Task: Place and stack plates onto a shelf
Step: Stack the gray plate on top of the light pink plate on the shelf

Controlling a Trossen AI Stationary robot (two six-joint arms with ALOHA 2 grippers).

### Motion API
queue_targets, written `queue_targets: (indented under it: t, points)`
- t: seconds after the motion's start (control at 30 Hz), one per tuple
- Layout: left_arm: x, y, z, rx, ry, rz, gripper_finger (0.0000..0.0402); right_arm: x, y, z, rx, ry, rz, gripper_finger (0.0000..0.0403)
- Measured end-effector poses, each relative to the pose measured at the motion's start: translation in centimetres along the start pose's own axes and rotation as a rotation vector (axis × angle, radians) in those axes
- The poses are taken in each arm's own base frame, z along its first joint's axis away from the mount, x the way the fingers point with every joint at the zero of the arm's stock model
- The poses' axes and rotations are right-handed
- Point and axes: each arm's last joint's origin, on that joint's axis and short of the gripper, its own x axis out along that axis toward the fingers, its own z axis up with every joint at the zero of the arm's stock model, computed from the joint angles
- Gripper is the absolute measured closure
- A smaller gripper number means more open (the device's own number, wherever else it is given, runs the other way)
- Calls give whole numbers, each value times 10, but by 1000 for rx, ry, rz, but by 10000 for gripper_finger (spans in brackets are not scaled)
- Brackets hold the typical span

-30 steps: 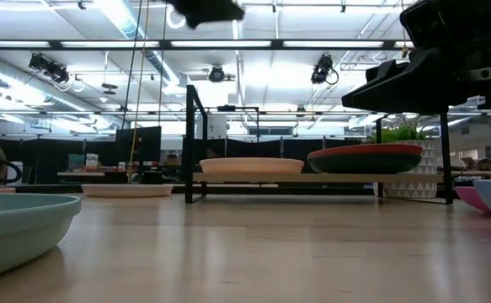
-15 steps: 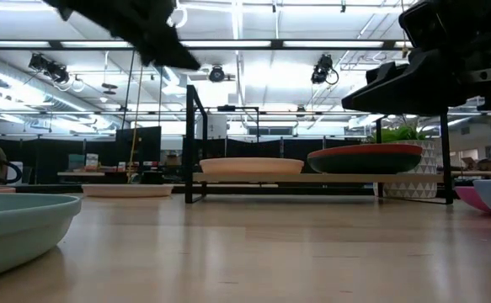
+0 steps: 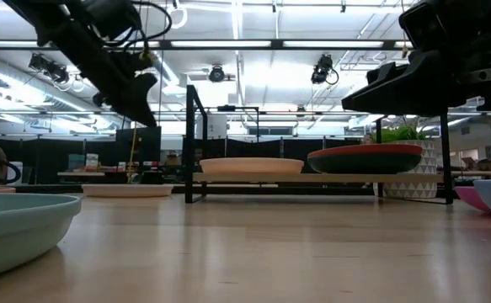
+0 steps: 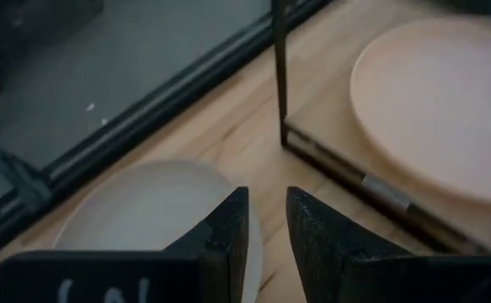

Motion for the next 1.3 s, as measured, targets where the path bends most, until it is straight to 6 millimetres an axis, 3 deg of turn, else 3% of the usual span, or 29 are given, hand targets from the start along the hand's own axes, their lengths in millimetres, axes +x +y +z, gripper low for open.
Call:
queue_targets:
  t: [0.47, 0.93, 1.3]
  points:
    - [23, 19, -47, -147, 185, 14, 334, 0, 0, 1, 2, -7, 1, 299]
    - [49, 8, -61, -28, 309, -37, 240, 0, 0, 1, -18, -14, -1, 299]
    - [64, 4, -72, 131, 359, -5, 243, 0, 0, 1, -18, -14, 0, 299]
